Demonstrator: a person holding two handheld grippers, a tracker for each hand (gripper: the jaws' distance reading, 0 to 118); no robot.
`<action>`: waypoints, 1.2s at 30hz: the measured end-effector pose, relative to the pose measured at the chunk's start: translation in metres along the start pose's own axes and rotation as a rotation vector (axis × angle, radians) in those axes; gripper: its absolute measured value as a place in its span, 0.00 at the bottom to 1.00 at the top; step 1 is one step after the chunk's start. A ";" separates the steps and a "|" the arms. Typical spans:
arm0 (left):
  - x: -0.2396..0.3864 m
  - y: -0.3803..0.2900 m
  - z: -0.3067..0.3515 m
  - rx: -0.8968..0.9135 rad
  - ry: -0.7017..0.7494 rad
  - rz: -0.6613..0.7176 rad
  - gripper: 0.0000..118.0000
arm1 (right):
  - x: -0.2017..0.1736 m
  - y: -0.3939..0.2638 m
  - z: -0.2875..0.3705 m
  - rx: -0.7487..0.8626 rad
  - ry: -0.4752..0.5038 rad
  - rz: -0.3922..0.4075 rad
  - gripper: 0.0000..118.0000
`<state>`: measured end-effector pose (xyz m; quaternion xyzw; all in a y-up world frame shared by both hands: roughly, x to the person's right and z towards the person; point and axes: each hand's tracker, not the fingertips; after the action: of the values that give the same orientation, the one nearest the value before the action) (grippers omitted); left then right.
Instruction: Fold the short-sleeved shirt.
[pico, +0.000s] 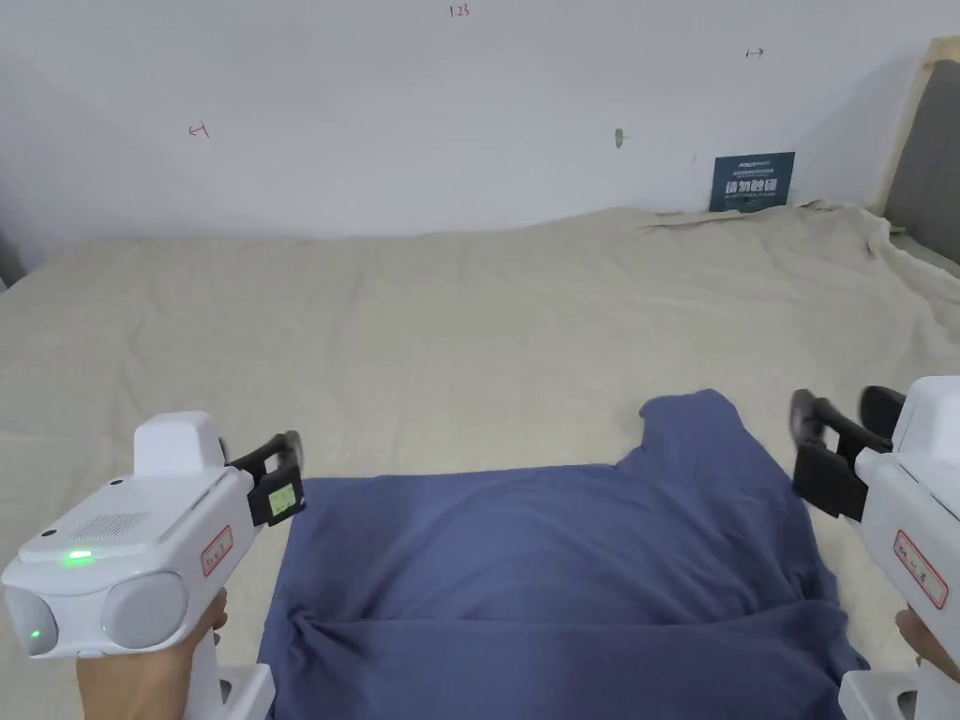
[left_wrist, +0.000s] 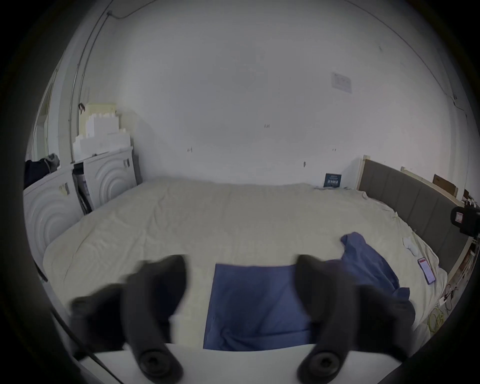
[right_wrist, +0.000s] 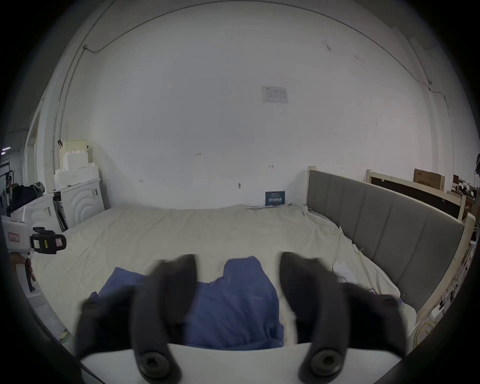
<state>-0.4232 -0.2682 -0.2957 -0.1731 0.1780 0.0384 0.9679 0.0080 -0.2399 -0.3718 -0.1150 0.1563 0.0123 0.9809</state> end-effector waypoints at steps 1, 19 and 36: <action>0.001 -0.001 -0.008 -0.003 -0.001 -0.012 0.09 | -0.001 0.001 -0.005 0.002 -0.004 0.000 0.01; -0.033 -0.021 -0.253 -0.530 -0.056 0.091 0.02 | 0.007 -0.019 -0.099 -0.105 -0.033 -0.018 0.00; -0.022 -0.059 -0.335 -0.736 0.051 0.038 0.40 | 0.030 -0.055 -0.157 -0.256 -0.060 -0.046 0.00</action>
<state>-0.5465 -0.4403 -0.5631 -0.5072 0.1797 0.1136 0.8352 -0.0074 -0.3293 -0.5142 -0.2422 0.1214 0.0129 0.9625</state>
